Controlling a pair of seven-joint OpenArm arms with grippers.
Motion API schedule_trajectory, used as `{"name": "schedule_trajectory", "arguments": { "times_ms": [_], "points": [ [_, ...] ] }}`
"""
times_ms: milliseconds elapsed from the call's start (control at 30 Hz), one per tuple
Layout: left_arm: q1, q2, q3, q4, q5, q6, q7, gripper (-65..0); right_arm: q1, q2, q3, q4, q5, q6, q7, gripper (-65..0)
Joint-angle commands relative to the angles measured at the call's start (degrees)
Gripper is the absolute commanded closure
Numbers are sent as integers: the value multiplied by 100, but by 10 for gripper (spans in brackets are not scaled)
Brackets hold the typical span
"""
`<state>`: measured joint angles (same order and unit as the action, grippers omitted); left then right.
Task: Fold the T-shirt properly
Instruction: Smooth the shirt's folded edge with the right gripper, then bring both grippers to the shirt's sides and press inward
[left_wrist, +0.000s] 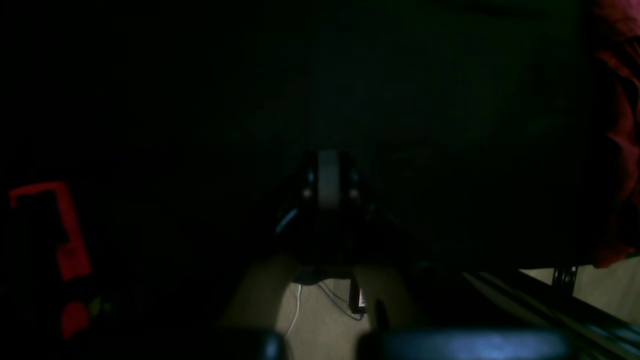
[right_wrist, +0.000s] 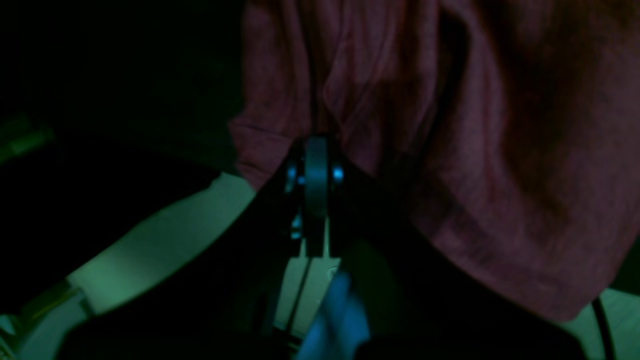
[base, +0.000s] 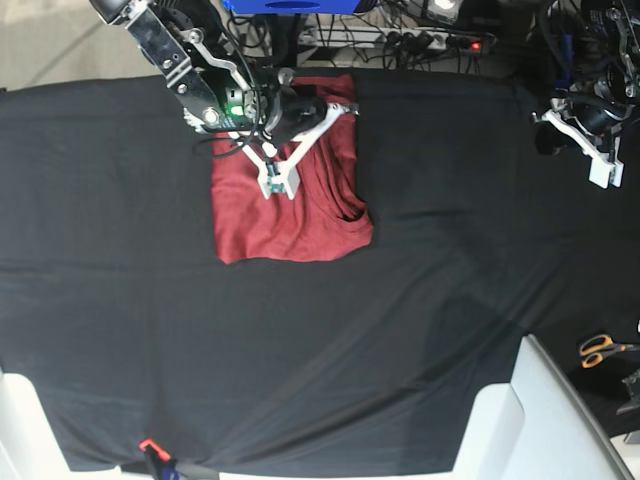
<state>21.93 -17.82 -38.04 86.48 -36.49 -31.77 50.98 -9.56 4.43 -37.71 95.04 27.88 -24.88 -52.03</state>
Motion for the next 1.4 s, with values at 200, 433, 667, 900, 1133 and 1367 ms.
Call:
{"name": "schedule_trajectory", "arguments": {
  "times_ms": [200,433,667,900,1133,1367],
  "points": [
    [18,-112,-51,69,-83,-10,-74,0,169,-51,-13,-322,39,524,223,-3],
    [-61,-112,-51,60,-83,-10,-56,0,486,-69,-268,-929,47,1218,170,-2],
    [-149,-103,257,60,-83,-10,-56,0,758,-60,-927,-1096,56,1244,135,-2],
    [-316,-86,723,51,-83,-10,-65,0,917,-16,-1323,-735,56,1218,-76,-2],
    [-501,37,855,51,-100,-10,-48,0,899,54,-1182,38,56,1192,-164,-2],
    [-958,125,1180,104,-136,-10,1007,0,688,72,505,469,56,1218,-208,-2]
  ]
}}
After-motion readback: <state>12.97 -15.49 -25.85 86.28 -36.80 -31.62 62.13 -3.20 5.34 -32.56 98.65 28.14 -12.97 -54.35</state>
